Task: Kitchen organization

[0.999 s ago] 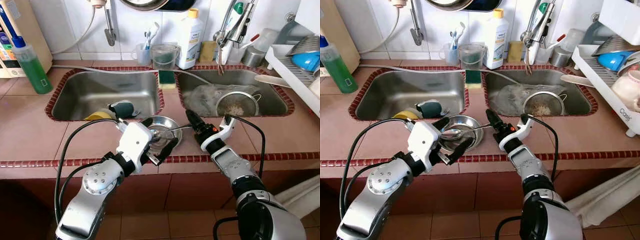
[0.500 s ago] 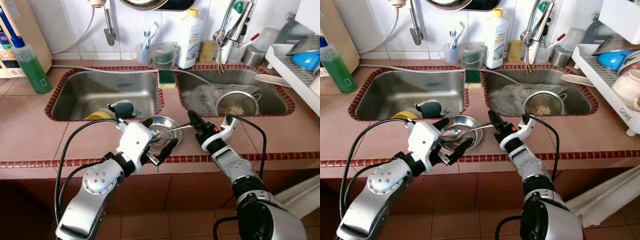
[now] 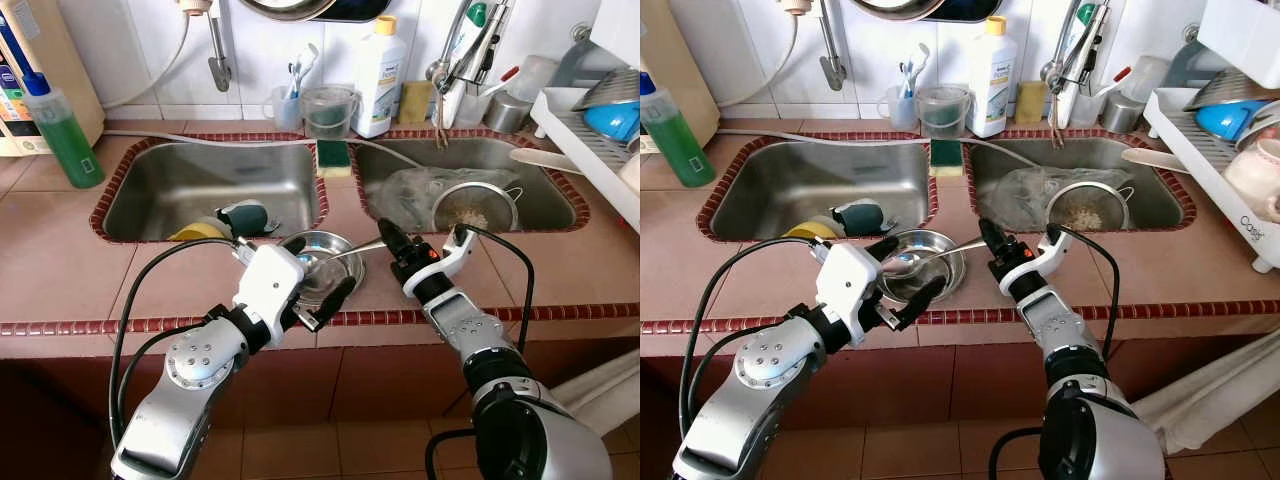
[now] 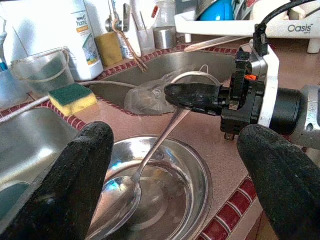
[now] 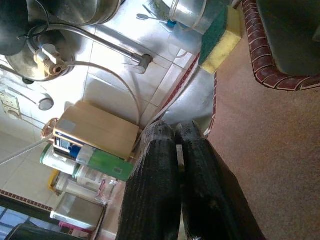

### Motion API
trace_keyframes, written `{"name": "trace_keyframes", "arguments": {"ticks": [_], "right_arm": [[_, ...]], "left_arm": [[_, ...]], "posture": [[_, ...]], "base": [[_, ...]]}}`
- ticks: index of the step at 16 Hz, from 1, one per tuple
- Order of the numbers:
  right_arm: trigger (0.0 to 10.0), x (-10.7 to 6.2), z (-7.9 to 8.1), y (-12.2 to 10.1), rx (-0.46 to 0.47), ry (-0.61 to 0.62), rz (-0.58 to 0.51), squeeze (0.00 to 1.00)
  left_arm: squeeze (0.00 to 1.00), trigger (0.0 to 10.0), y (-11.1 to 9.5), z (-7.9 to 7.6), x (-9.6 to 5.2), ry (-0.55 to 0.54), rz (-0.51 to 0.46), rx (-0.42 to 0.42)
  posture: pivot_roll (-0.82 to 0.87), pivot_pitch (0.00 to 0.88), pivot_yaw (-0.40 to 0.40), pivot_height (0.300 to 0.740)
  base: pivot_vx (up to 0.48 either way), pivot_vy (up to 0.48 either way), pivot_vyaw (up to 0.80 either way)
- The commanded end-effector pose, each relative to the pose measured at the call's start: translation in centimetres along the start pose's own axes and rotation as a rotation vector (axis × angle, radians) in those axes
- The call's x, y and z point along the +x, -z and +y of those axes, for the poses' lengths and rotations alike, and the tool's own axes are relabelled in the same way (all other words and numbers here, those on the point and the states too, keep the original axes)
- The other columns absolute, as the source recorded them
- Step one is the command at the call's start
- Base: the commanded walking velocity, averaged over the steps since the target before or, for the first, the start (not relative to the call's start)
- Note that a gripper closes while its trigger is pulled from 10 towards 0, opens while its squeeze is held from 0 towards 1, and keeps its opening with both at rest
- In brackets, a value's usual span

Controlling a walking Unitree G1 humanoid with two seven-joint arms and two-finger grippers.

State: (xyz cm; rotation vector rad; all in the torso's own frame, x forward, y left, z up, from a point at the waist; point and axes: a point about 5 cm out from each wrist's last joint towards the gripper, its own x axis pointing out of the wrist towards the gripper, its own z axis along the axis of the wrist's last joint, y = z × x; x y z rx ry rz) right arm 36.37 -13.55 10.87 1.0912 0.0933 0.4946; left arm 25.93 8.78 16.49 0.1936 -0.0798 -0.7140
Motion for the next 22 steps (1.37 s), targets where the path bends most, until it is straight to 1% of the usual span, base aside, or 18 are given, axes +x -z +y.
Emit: {"name": "trace_keyframes", "arguments": {"ticks": [1,4,6,8,9,10,11,12,13,14,15,16,17,18,19,20,21,22], "right_arm": [[0.0,0.1,0.1,0.2,0.015,-0.007,-0.002,0.00],[0.0,0.3,0.3,0.2,0.018,-0.021,-0.005,0.00],[0.0,0.3,0.6,-0.2,0.015,-0.045,-0.027,0.00],[0.0,0.3,1.2,-1.2,0.026,-0.105,-0.076,0.00],[1.7,0.3,1.6,-1.9,0.019,-0.136,-0.097,0.00],[4.1,0.4,1.9,-2.4,0.010,-0.154,-0.108,0.00],[5.3,0.4,2.3,-2.8,0.003,-0.172,-0.120,0.00],[9.8,0.4,2.8,-3.4,-0.016,-0.201,-0.135,0.00],[10.0,0.5,3.7,-4.2,-0.054,-0.243,-0.157,0.00],[10.0,0.7,4.5,-4.8,-0.095,-0.272,-0.176,0.00],[10.0,0.9,5.6,-5.6,-0.171,-0.295,-0.201,0.00],[10.0,1.1,6.7,-6.2,-0.231,-0.311,-0.227,0.00],[10.0,1.3,8.1,-7.0,-0.307,-0.330,-0.253,0.00],[10.0,1.4,8.8,-7.3,-0.350,-0.334,-0.270,0.00],[10.0,1.6,10.2,-8.3,-0.449,-0.319,-0.317,0.00],[10.0,1.7,10.6,-8.8,-0.494,-0.299,-0.340,0.00],[10.0,1.9,11.3,-9.4,-0.599,-0.250,-0.368,0.00],[10.0,2.1,11.7,-9.6,-0.729,-0.193,-0.382,0.00]], "left_arm": [[0.00,10.0,-0.6,-0.3,0.0,0.017,-0.015,0.019],[0.00,10.0,-0.6,-0.4,0.0,0.021,-0.016,0.021],[0.00,10.0,-0.5,-0.4,0.0,0.021,-0.015,0.025],[0.00,10.0,-0.5,0.2,0.2,-0.025,-0.017,0.038],[0.00,10.0,-0.7,0.6,0.3,-0.048,-0.030,0.019],[0.00,10.0,-0.8,0.8,0.3,-0.062,-0.036,0.013],[0.00,10.0,-0.9,1.0,0.3,-0.076,-0.040,0.010],[0.00,10.0,-1.0,1.3,0.3,-0.091,-0.047,0.008],[0.00,10.0,-1.1,1.9,0.4,-0.118,-0.052,0.016],[0.00,10.0,-1.2,2.5,0.5,-0.142,-0.056,0.012],[0.00,10.0,-1.4,3.3,0.6,-0.185,-0.065,0.017],[0.00,10.0,-1.7,4.2,0.7,-0.236,-0.072,0.042],[0.00,10.0,-1.7,5.7,0.7,-0.321,-0.057,0.070],[0.00,10.0,-1.7,6.4,0.7,-0.358,-0.050,0.078],[0.00,10.0,-2.0,8.1,0.7,-0.430,-0.051,0.105],[0.00,10.0,-2.2,8.7,0.7,-0.455,-0.057,0.116],[0.00,10.0,-2.7,9.9,0.8,-0.480,-0.071,0.112],[0.00,10.0,-3.2,10.8,0.8,-0.495,-0.087,0.088]], "posture": [[-0.06,0.053,0.000,0.740],[-0.06,0.044,0.001,0.740],[-0.06,0.038,-0.001,0.740],[-0.06,0.034,-0.002,0.740],[-0.06,0.032,-0.003,0.740],[-0.07,0.029,-0.004,0.740],[-0.07,0.030,-0.004,0.740],[-0.07,0.030,-0.004,0.740],[-0.07,0.028,-0.005,0.740],[-0.07,0.029,-0.005,0.740],[-0.08,0.029,-0.003,0.740],[-0.08,0.028,-0.003,0.740],[-0.08,0.023,-0.003,0.740],[-0.08,0.023,-0.003,0.740],[-0.09,0.017,-0.012,0.740],[-0.09,0.014,-0.013,0.740],[-0.09,0.013,-0.015,0.740],[-0.10,0.011,-0.010,0.740]], "base": [[0.000,0.000,0.00],[0.000,0.000,0.00],[0.000,0.000,0.00],[0.000,0.000,0.00],[0.000,0.000,0.00],[0.000,0.000,0.00],[0.000,0.000,0.00],[0.000,0.000,0.00],[0.000,0.000,0.00],[0.000,0.000,0.00],[0.000,0.000,0.00],[0.000,0.000,0.00],[0.000,0.000,0.00],[0.000,0.000,0.00],[0.000,0.000,0.00],[0.000,0.000,0.00],[0.000,0.000,0.00],[0.000,0.000,0.00]]}}
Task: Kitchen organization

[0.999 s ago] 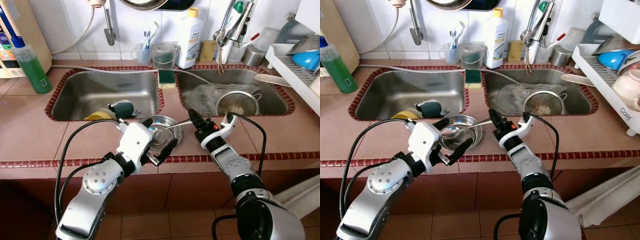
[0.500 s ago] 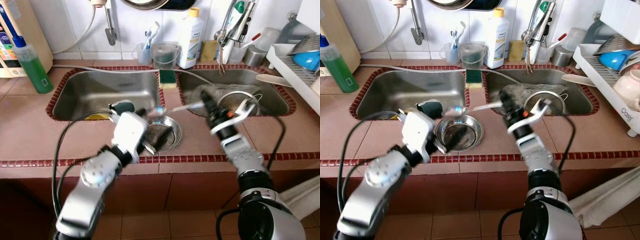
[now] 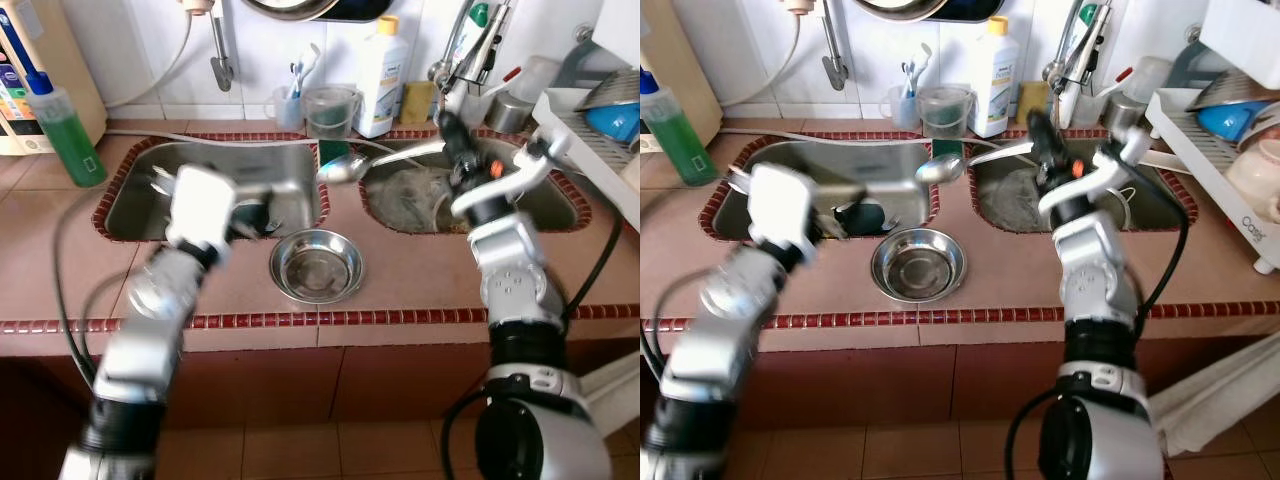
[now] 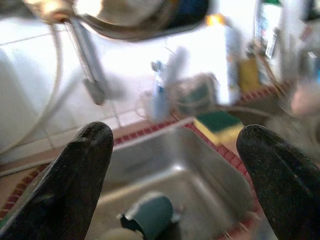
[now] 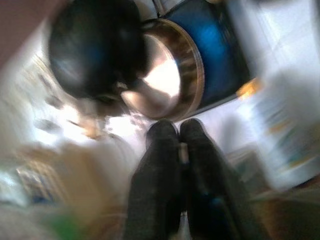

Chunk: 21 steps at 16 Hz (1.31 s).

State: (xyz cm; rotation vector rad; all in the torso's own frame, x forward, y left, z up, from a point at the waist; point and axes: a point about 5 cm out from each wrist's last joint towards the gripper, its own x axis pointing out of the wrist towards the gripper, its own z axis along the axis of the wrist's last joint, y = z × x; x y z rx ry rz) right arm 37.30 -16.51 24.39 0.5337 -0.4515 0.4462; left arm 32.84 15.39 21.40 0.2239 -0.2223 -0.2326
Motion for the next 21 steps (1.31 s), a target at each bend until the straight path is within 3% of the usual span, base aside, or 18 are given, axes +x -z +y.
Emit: {"name": "trace_keyframes", "arguments": {"ticks": [1,2,4,7,13,21], "right_arm": [[10.0,0.9,0.9,-1.2,-0.140,-0.009,-0.021,0.00],[10.0,1.0,1.2,-1.4,-0.223,-0.004,-0.015,0.00],[10.0,0.8,1.2,-1.4,-0.246,0.029,-0.023,0.00],[10.0,-0.8,1.6,0.6,-0.401,0.091,0.055,0.00],[10.0,-1.7,1.5,1.4,-0.464,0.103,0.093,0.00],[10.0,-3.1,1.4,2.6,-0.540,0.116,0.165,0.00]], "left_arm": [[0.00,10.0,-0.4,0.8,0.3,-0.016,-0.013,-0.057],[0.00,10.0,-0.5,1.3,0.3,-0.025,-0.019,-0.132],[0.00,10.0,-0.4,1.6,0.1,-0.050,-0.026,-0.121],[0.00,10.0,1.4,1.5,-0.3,-0.108,0.019,-0.161],[0.00,10.0,2.0,1.2,-0.5,-0.091,0.048,-0.180],[0.00,10.0,2.2,0.7,-1.1,-0.067,0.043,-0.202]], "posture": [[-0.10,0.011,-0.009,0.740],[-0.10,0.008,-0.006,0.740],[-0.10,0.007,-0.006,0.740],[-0.11,0.008,-0.005,0.740],[-0.11,0.016,-0.007,0.740],[-0.11,0.024,-0.015,0.740]], "base": [[0.000,0.000,0.00],[0.000,0.000,0.00],[0.000,0.000,0.00],[0.000,0.000,0.00],[0.000,0.141,0.00],[0.000,0.418,0.00]]}}
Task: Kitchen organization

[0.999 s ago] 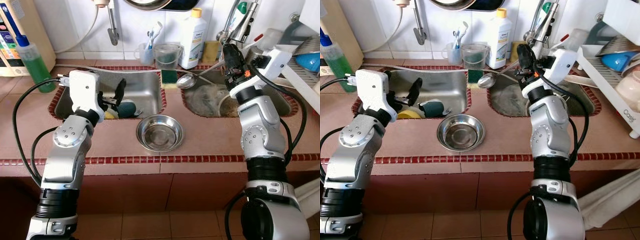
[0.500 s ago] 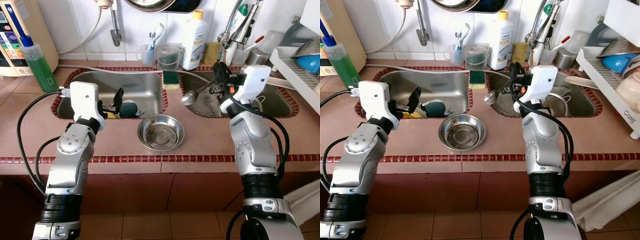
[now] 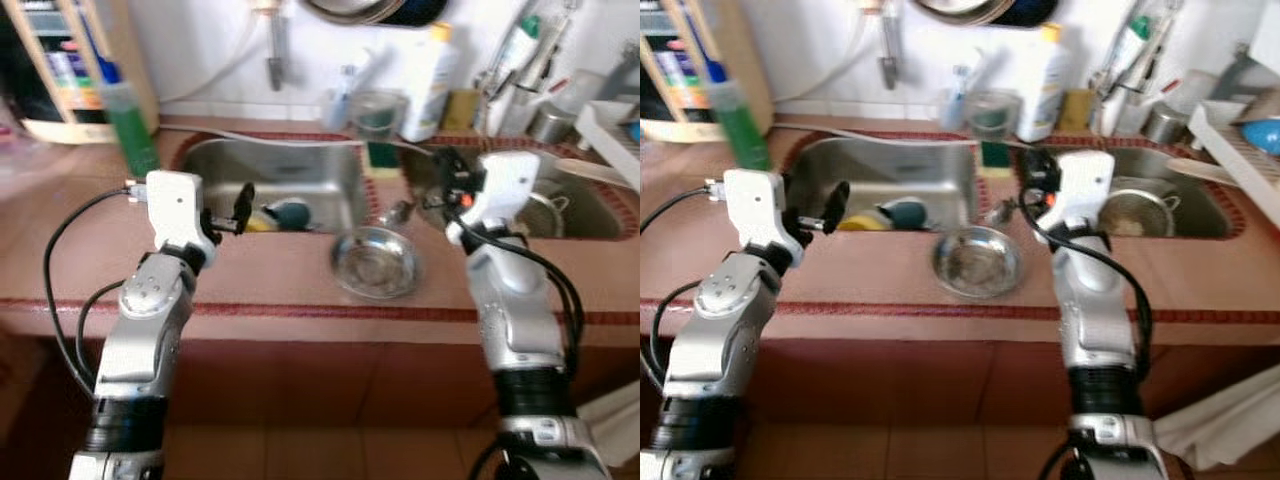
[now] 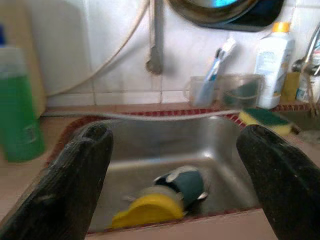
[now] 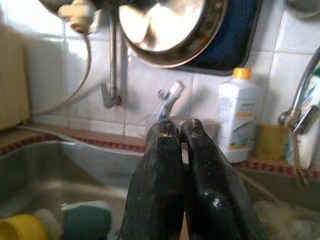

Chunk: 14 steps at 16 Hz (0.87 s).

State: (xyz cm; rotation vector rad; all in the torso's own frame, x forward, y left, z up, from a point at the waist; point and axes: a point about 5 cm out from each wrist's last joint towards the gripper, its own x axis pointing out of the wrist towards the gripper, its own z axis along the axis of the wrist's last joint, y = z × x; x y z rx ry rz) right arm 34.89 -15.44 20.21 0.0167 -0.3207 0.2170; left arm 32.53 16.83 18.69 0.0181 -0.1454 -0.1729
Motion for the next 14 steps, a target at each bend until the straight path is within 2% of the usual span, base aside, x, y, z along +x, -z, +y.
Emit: {"name": "trace_keyframes", "arguments": {"ticks": [1,3,6,14], "right_arm": [[10.0,0.40,0.70,-1.06,-0.020,-0.024,-0.038,0.00],[10.0,0.45,0.77,-1.14,-0.025,-0.026,-0.039,0.00],[10.0,0.41,0.72,-1.24,-0.040,-0.030,-0.041,0.00],[10.0,0.43,0.03,-1.73,-0.062,-0.016,-0.053,0.00]], "left_arm": [[0.00,10.0,-0.51,-0.15,0.05,0.012,-0.017,0.004],[0.00,10.0,-0.46,-0.27,0.06,0.017,-0.015,0.007],[0.00,10.0,-0.51,-0.52,0.10,0.019,-0.016,0.049],[0.00,10.0,-1.12,-0.96,-0.16,0.040,-0.058,0.038]], "posture": [[-0.11,0.024,-0.015,0.740],[-0.11,0.016,-0.015,0.740],[-0.11,0.014,-0.015,0.740],[-0.11,0.006,-0.006,0.740]], "base": [[0.000,0.480,0.00],[0.000,0.437,0.00],[0.000,0.000,0.00],[0.000,0.000,0.00]]}}
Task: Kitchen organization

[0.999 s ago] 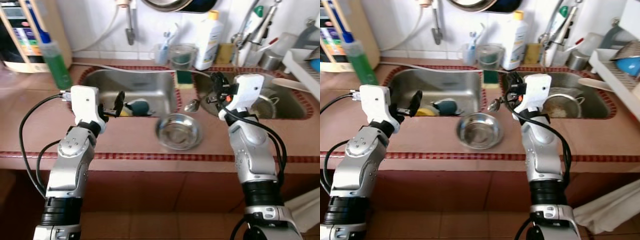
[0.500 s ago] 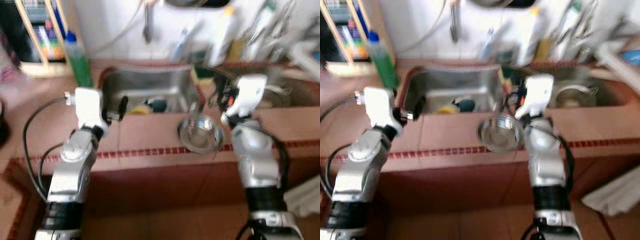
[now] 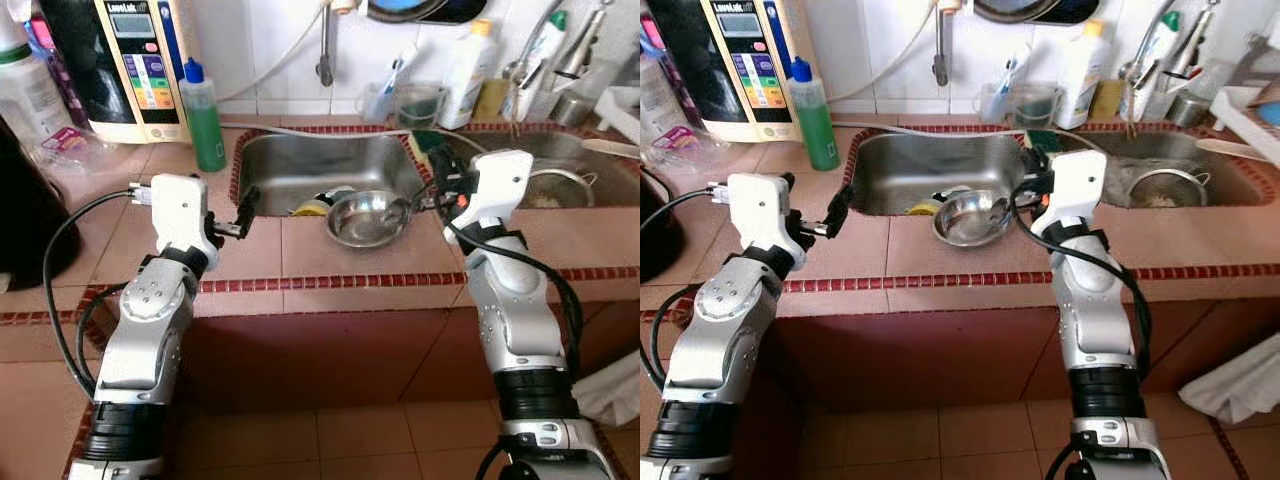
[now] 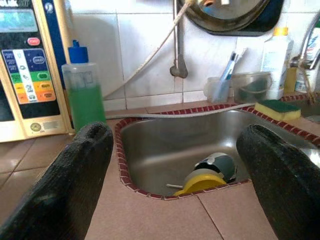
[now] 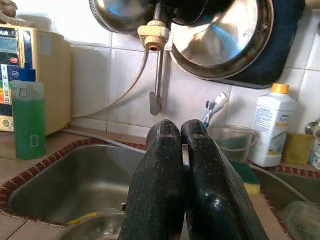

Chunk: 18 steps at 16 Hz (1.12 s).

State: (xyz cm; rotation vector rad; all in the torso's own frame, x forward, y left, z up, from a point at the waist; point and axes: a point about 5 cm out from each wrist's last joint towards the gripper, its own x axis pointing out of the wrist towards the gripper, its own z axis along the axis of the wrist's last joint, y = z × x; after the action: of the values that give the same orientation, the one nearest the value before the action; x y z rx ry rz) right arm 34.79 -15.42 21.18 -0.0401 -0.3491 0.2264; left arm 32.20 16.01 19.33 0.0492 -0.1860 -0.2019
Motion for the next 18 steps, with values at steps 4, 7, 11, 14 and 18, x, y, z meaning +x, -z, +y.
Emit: {"name": "trace_keyframes", "arguments": {"ticks": [4,7,11,14,18], "right_arm": [[10.0,0.29,-0.25,-0.84,-0.005,0.009,-0.033,0.00],[10.0,0.32,-0.47,-0.87,-0.011,0.013,-0.032,0.00],[10.0,0.32,-0.36,-0.63,-0.010,-0.004,-0.016,0.00],[10.0,0.19,-0.01,-0.49,0.032,-0.049,0.010,0.00],[10.0,0.06,-0.24,-0.22,0.094,-0.042,0.051,0.00]], "left_arm": [[0.00,10.0,-0.56,-0.09,-0.12,0.010,-0.027,0.004],[0.00,10.0,-0.62,0.01,-0.17,0.010,-0.028,0.002],[0.00,10.0,-0.74,0.05,-0.09,0.007,-0.033,0.007],[0.00,10.0,-0.84,0.13,0.01,0.005,-0.035,0.009],[0.00,10.0,-0.86,0.15,0.16,0.003,-0.035,0.009]], "posture": [[-0.11,0.007,-0.006,0.740],[-0.11,0.010,-0.005,0.740],[-0.11,0.014,-0.005,0.740],[-0.11,0.017,-0.003,0.740],[-0.12,0.026,0.003,0.740]], "base": [[0.000,0.000,0.00],[0.000,0.000,0.00],[0.000,0.000,0.00],[0.000,0.000,0.00],[0.000,0.000,0.00]]}}
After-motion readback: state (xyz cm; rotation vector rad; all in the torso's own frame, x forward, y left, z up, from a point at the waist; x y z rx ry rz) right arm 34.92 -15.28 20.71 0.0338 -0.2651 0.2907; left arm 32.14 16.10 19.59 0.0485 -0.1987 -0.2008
